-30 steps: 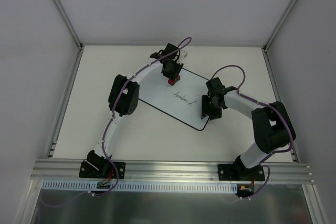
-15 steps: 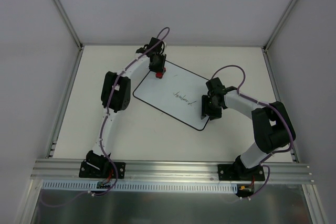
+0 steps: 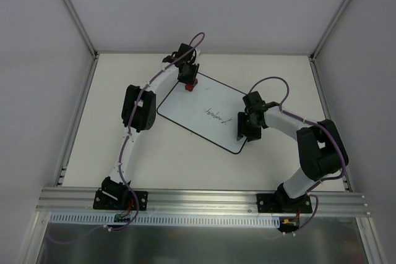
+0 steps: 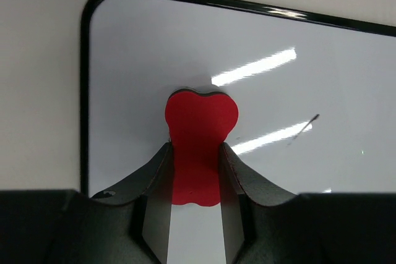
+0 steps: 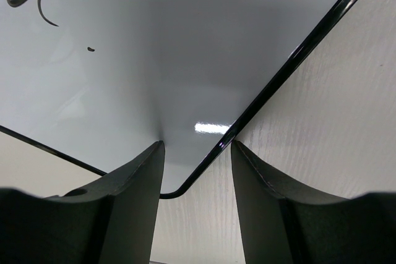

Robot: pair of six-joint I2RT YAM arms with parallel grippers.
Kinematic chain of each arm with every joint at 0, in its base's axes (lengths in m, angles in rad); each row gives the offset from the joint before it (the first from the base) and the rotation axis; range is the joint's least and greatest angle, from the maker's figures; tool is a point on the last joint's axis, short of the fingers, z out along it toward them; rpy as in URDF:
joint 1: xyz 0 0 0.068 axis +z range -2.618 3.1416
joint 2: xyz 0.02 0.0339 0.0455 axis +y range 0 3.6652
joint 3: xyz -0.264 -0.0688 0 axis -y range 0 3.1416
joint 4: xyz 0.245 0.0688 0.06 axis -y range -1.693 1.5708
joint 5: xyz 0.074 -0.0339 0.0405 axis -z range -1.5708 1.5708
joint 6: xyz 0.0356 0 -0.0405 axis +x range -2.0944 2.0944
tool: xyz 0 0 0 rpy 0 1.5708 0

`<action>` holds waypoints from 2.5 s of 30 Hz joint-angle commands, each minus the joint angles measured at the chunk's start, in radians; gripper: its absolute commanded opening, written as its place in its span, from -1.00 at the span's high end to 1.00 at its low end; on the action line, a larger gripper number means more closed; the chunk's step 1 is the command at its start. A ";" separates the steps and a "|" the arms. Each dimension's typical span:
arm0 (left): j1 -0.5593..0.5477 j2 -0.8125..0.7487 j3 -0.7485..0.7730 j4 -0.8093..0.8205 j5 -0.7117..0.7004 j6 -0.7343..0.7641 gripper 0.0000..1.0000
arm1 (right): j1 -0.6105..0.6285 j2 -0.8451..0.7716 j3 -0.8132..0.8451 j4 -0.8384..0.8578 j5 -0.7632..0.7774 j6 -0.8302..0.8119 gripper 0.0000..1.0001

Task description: Erase the whiteboard

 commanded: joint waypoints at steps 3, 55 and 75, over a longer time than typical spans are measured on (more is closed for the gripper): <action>-0.100 0.046 0.042 -0.033 0.027 0.104 0.76 | 0.010 -0.027 -0.016 -0.048 -0.019 -0.012 -0.03; -0.225 0.029 -0.087 -0.090 0.052 0.037 0.46 | 0.012 -0.094 -0.028 -0.045 0.007 -0.033 -0.07; -0.113 -0.198 -0.385 -0.148 -0.001 -0.118 0.74 | 0.012 -0.091 -0.045 -0.020 0.021 -0.015 -0.07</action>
